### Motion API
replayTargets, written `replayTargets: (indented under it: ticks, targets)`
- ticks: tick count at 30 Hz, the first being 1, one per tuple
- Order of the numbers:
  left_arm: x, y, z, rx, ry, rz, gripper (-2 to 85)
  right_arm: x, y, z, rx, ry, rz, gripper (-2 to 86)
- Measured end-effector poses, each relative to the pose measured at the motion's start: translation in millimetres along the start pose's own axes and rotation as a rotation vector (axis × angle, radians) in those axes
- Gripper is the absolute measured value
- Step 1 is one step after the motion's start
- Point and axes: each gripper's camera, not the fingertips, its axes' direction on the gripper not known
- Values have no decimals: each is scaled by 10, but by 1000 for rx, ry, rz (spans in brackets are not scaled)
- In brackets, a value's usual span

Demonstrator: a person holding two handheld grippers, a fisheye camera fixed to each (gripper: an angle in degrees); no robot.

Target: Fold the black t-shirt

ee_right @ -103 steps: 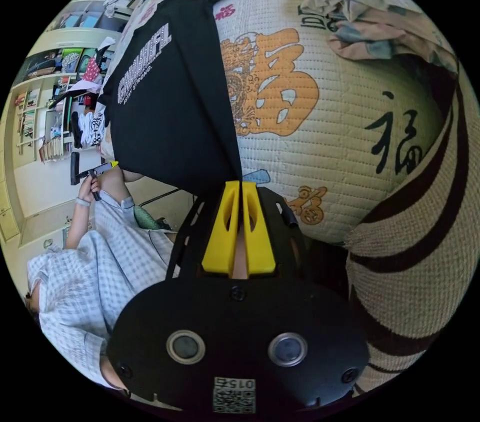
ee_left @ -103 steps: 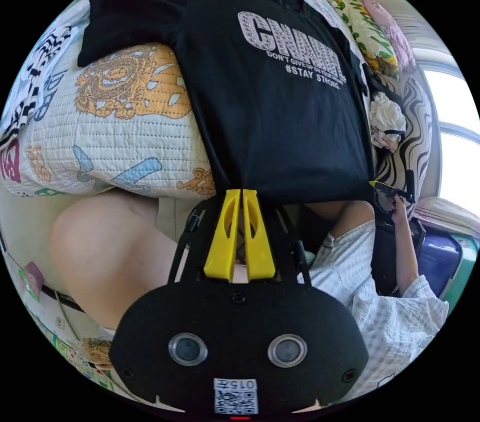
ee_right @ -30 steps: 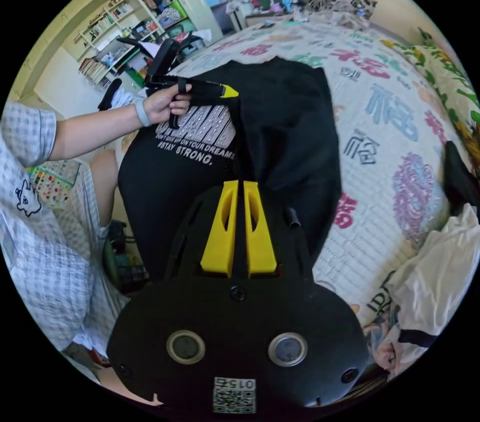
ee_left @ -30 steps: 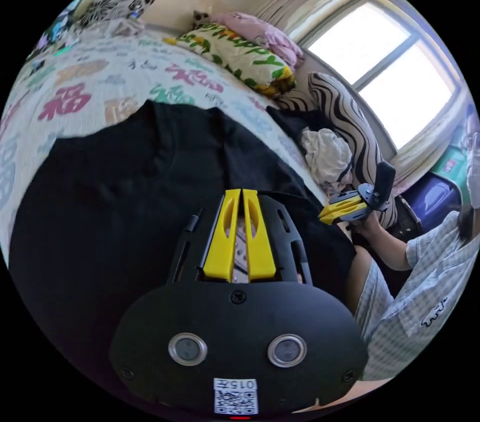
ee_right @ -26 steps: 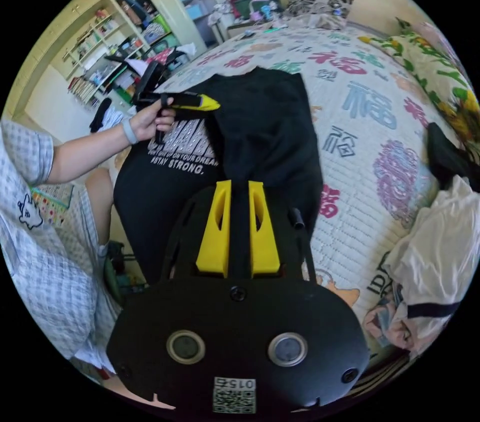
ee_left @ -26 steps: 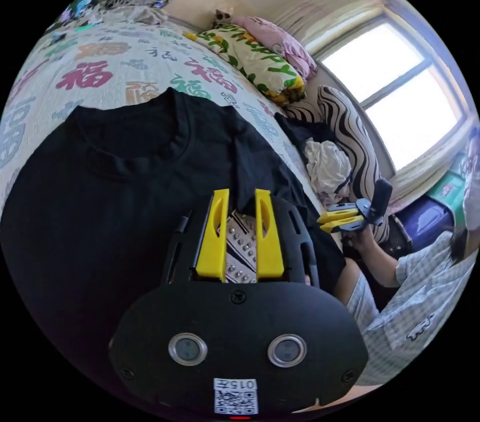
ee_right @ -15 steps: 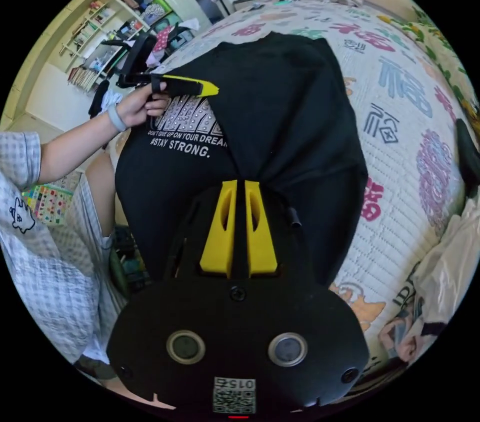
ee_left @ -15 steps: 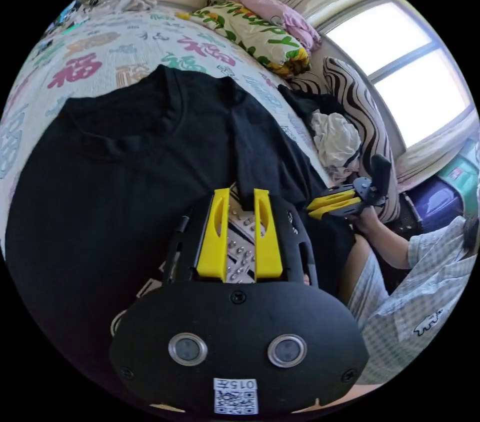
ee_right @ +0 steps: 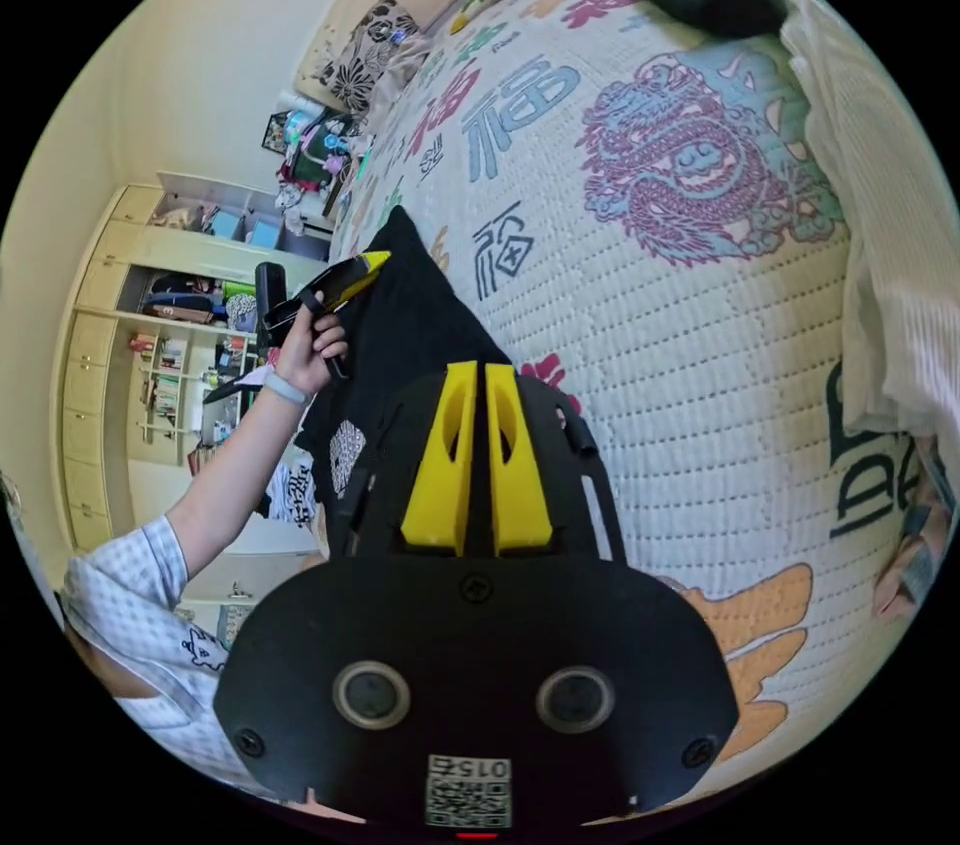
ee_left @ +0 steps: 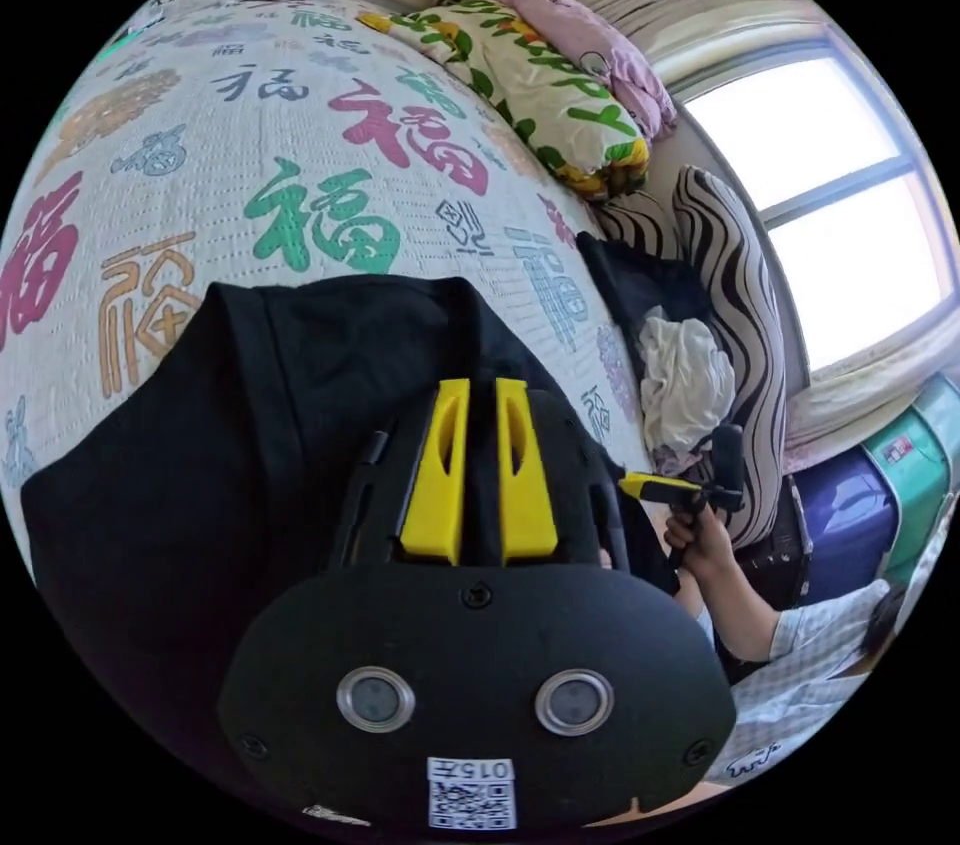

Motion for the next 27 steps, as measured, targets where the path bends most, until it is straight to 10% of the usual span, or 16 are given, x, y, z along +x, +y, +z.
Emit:
replayTargets:
  ticks: [13,19,27]
  targets:
    - [-154,1200,-605,159,61,66,54,-198,15,689,58,4,-223,-3]
    - [-233,2238,-612,46,-89,51,20,-386,145,1657,-253,112,-321,-6]
    - [-218,3497,-1460,315,-263,-29,34,-791,272,2014,-246,184,-332,-3]
